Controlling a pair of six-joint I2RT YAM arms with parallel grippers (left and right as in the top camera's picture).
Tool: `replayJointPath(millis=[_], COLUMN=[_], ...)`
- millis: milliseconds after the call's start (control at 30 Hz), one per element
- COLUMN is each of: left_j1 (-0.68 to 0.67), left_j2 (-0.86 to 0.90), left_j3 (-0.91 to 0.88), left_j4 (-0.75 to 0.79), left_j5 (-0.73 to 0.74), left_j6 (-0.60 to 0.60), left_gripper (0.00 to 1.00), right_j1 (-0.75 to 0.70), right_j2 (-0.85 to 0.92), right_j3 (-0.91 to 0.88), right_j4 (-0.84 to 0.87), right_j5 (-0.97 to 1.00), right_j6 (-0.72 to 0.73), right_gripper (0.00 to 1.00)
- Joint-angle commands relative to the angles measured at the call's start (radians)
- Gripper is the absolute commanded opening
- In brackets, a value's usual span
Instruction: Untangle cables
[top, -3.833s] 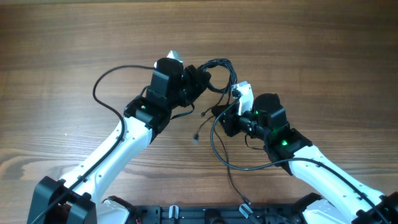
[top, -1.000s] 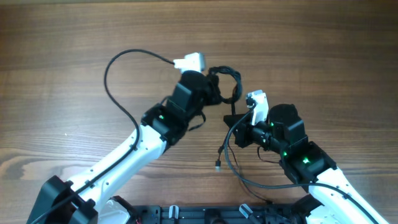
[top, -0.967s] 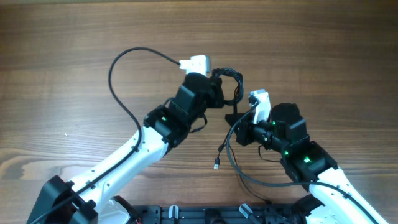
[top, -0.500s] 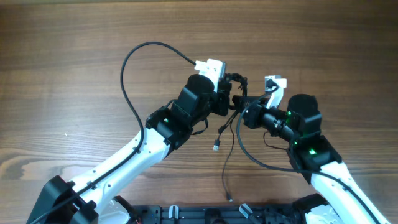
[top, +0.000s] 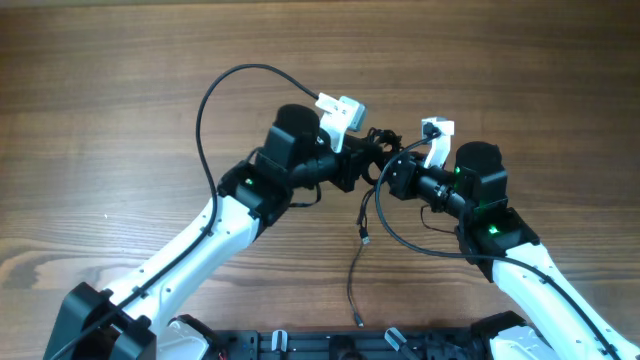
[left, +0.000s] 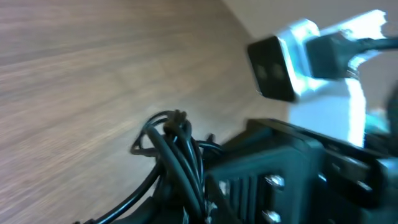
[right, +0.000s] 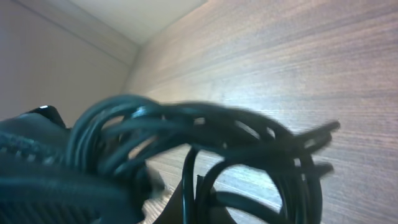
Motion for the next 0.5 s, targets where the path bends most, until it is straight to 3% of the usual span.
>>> replayJointPath(millis=[0,133,167,333,467], left_j1=[-0.004,-0.004,-0.004,0.058,0.200], left_j2=[-0.019,-0.019,-0.019,-0.019,-0.019], left_j3=[0.003,0.003,0.003,0.003,0.003], left_j4=[0.005,0.009,0.009,0.000,-0.023], left_j5=[0.317,0.371,0.371,0.370,0.370], left_j6=[0.031,0.023,0.023,-0.038,-0.130], left_gripper=[0.04,0.04,0.04,0.04,0.04], right_j1=[-0.014,-0.014,-0.014,-0.018,-0.051], right_j2=[0.012,0.025,0.026,0.019,-0.019], right_j3=[0.009,0.009,0.009,0.009,0.009], right_j4=[0.015,0.015,0.015,0.014,0.013], right_j5=[0.024,0.023,0.023,-0.023,-0.169], right_j6=[0.023,0.037,0.038,0.052,0.052], right_gripper=[0.04,0.05,0.09,0.48,0.67])
